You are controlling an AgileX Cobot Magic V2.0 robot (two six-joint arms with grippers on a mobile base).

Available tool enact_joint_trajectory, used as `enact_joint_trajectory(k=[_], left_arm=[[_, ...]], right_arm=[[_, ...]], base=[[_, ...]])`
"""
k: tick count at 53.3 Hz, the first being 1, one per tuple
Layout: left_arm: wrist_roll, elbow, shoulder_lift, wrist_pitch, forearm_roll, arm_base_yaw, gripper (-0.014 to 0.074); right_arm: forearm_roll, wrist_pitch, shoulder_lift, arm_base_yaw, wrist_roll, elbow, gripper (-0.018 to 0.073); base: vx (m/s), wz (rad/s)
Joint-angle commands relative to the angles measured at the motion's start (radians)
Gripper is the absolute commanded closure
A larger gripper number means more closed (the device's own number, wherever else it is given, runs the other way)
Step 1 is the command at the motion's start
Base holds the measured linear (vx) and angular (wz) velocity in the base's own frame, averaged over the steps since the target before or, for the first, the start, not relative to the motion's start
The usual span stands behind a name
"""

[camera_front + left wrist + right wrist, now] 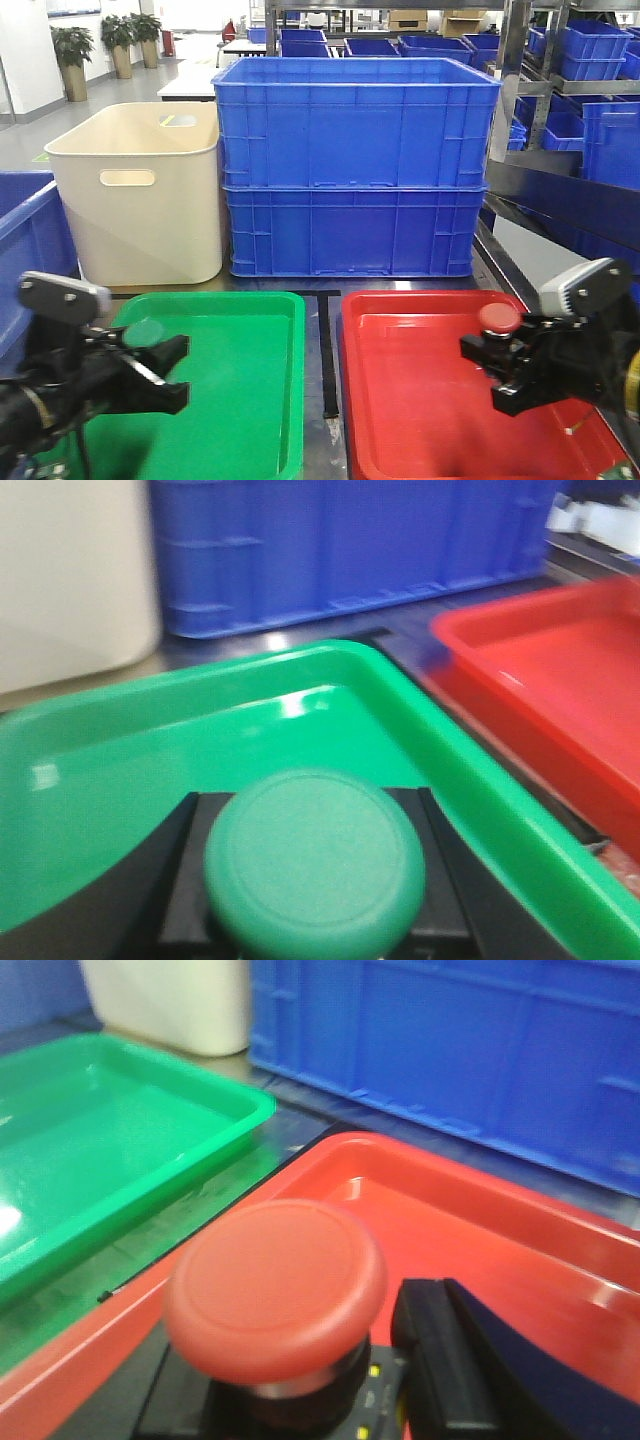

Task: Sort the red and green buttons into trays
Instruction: 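Lower both buttons and open both grippers to release them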

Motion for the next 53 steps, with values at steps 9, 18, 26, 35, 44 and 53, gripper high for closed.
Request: enact_joint_trajectory(k=[9,18,26,35,44,53], left_arm=[[-0.110,-0.127,0.146,-0.153,0.034,-0.009,0.0590],[-0.110,-0.138,0.183,-0.144,0.034,-0.009,0.0512],[-0.110,-0.138,0.184,-0.115,0.034,-0.009,0.0359],[-0.112,-0.138,0.184,-0.103,0.033,-0.009,0.0145],[-0.113,-0.138,0.183,-0.096,0.033,-0.009,0.0037],[-0.111,-0.138,0.151,-0.057,0.034,-0.009,0.0027]], right_arm=[[0.095,-0.082,0.156,-0.004,-0.124,-0.115,0.0563],[0.131,-0.040,0.188,-0.004,-0.132,-0.116,0.0490],[0.128,-0.032,0.188,-0.004,-0.165,-0.116,0.0345],[0.130,-0.034,0.188,-0.004,-0.166,-0.116,0.0111],[0.130,-0.036,0.188,-0.004,-0.166,-0.116,-0.0044],[0.130,-0.062,0.171,-0.004,-0.155,-0.116,-0.0064]], base=[[0.00,0.00],[0.00,0.00],[0.00,0.00],[0.00,0.00],[0.00,0.00],[0.00,0.00]])
